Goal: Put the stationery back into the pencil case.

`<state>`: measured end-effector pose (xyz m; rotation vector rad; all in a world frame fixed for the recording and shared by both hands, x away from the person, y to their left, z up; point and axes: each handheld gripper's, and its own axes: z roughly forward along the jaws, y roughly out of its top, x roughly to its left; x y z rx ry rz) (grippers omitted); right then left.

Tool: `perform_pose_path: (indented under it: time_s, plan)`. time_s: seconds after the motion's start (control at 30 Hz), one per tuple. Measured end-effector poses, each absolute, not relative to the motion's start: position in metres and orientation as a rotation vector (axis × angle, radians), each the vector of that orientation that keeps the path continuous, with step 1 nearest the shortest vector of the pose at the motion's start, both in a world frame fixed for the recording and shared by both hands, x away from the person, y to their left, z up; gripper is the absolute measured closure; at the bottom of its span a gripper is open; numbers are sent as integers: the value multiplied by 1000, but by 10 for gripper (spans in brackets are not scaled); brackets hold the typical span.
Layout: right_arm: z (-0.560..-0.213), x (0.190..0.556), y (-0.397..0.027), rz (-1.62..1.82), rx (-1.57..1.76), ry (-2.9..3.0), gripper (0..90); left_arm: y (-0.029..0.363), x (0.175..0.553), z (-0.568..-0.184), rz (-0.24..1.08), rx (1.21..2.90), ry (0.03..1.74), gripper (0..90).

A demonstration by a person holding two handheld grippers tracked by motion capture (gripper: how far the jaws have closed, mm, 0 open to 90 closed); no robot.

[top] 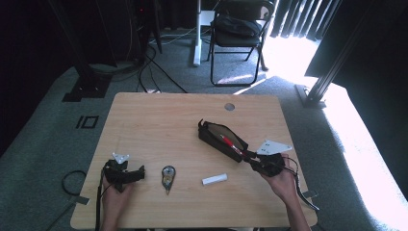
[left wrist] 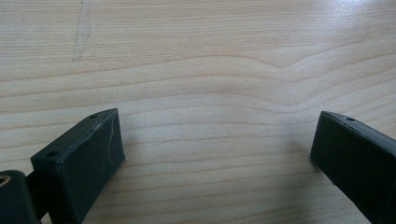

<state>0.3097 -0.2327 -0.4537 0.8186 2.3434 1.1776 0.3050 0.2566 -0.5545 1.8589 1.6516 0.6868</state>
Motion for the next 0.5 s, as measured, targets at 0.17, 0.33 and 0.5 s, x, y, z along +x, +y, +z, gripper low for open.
perform_pose_path:
  time_s: [0.17,0.33,0.5]
  plan:
    - [-451,310,-234,1179,819,2336,765,257,305,-554,687,1859,1652,26]
    - [-450,311,-235,1180,821,2332,765,257,305,-554,687,1859,1652,26]
    - [-448,312,-236,1172,819,2327,765,257,305,-554,687,1859,1652,26]
